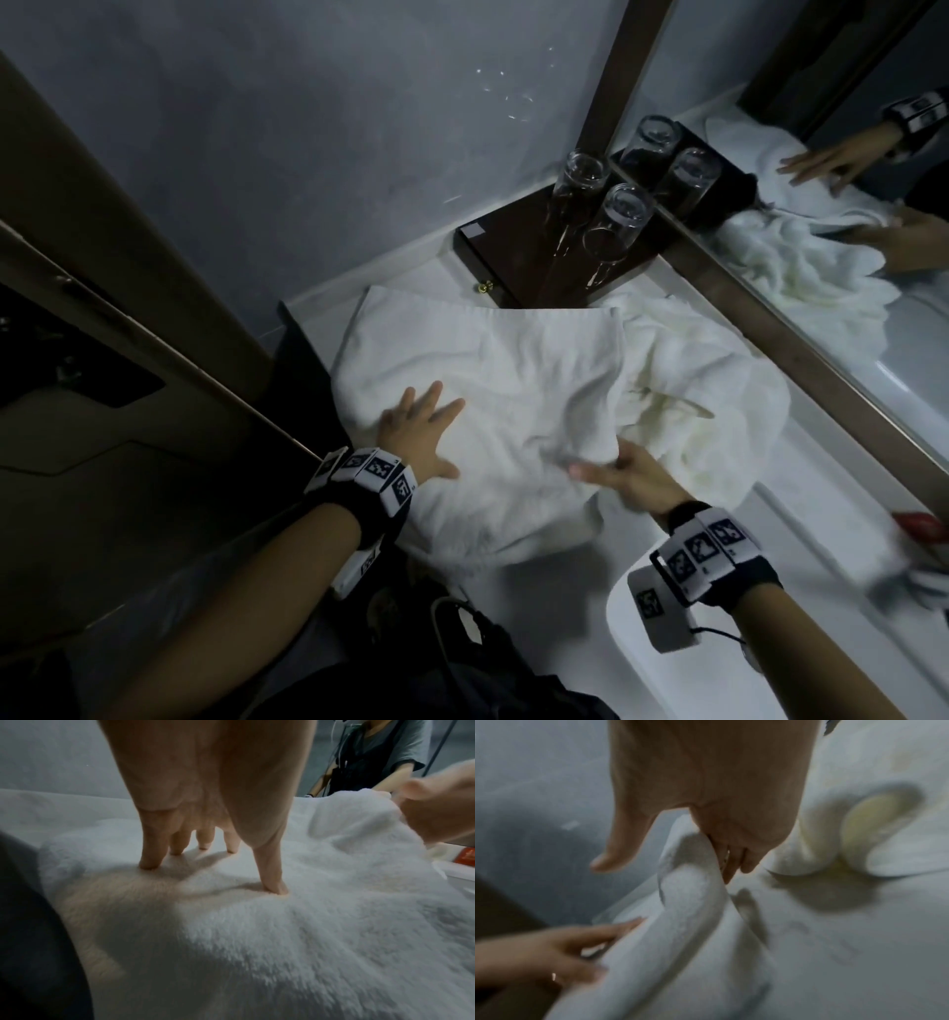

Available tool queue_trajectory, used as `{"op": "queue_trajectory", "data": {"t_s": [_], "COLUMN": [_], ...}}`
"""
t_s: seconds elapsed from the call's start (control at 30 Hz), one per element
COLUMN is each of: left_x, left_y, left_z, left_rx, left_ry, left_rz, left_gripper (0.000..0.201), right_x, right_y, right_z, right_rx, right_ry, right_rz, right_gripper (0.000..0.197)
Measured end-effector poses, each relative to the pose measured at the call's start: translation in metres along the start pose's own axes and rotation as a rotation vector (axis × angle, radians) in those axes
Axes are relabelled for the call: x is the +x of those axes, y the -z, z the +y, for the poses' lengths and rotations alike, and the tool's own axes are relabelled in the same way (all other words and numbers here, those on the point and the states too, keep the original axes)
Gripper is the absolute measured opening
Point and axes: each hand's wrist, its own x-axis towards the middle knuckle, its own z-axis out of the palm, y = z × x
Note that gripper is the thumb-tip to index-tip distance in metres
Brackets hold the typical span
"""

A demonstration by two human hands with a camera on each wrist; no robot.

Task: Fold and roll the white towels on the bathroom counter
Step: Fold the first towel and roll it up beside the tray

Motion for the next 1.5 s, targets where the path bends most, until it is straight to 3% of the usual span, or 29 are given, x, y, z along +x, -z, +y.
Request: {"op": "queue_trajectory", "data": {"t_s": [0.1,0.3,0.37,0.47,0.5,0.57,0.67,0.73,0.83,0.93,1.0,1.13,1.27,1.37,1.5], "left_x": [-0.001,-0.014,-0.027,-0.047,-0.052,-0.059,-0.064,-0.068,-0.075,-0.079,-0.081,-0.083,-0.091,-0.101,-0.115], "left_y": [-0.005,-0.015,-0.026,-0.042,-0.045,-0.048,-0.052,-0.053,-0.056,-0.06,-0.062,-0.062,-0.052,-0.045,-0.038], "left_z": [-0.002,0.005,0.012,0.018,0.02,0.022,0.026,0.026,0.024,0.026,0.029,0.025,0.008,-0.008,-0.03], "left_rx": [-0.031,-0.033,0.014,0.011,-0.016,0.009,0.094,0.087,0.127,0.177,0.184,0.102,-0.024,0.043,-0.021], "left_ry": [-0.003,0.0,-0.052,-0.226,-0.28,-0.371,-0.4,-0.386,-0.398,-0.405,-0.382,-0.321,-0.359,-0.451,-0.479], "left_rz": [0.017,0.095,0.186,0.235,0.194,0.066,-0.03,-0.07,-0.091,-0.069,-0.034,0.142,0.395,0.573,0.616], "left_gripper": [0.093,0.08,0.069,0.063,0.061,0.055,0.038,0.035,0.042,0.048,0.056,0.056,0.042,0.051,0.047], "right_x": [-0.003,-0.01,-0.016,-0.027,-0.03,-0.035,-0.036,-0.036,-0.037,-0.042,-0.047,-0.058,-0.063,-0.063,-0.058], "right_y": [-0.005,0.005,-0.004,-0.029,-0.038,-0.055,-0.082,-0.096,-0.103,-0.102,-0.098,-0.087,-0.077,-0.072,-0.064], "right_z": [0.012,0.031,0.03,0.028,0.026,0.022,0.026,0.032,0.031,0.015,0.001,-0.025,-0.033,-0.027,-0.018], "right_rx": [-0.334,-0.411,-0.5,-0.769,-0.787,-0.716,-0.822,-0.986,-1.063,-0.933,-0.839,-0.697,-0.781,-0.895,-1.082], "right_ry": [-0.046,-0.159,-0.094,0.228,0.355,0.492,0.45,0.442,0.48,0.425,0.38,0.404,0.442,0.42,0.36], "right_rz": [-0.032,0.266,0.433,0.566,0.555,0.372,-0.088,-0.191,-0.217,-0.284,-0.228,-0.14,-0.081,-0.064,-0.085], "right_gripper": [0.069,0.044,0.036,0.036,0.038,0.039,0.051,0.051,0.033,0.018,0.016,0.011,0.008,0.018,0.016]}}
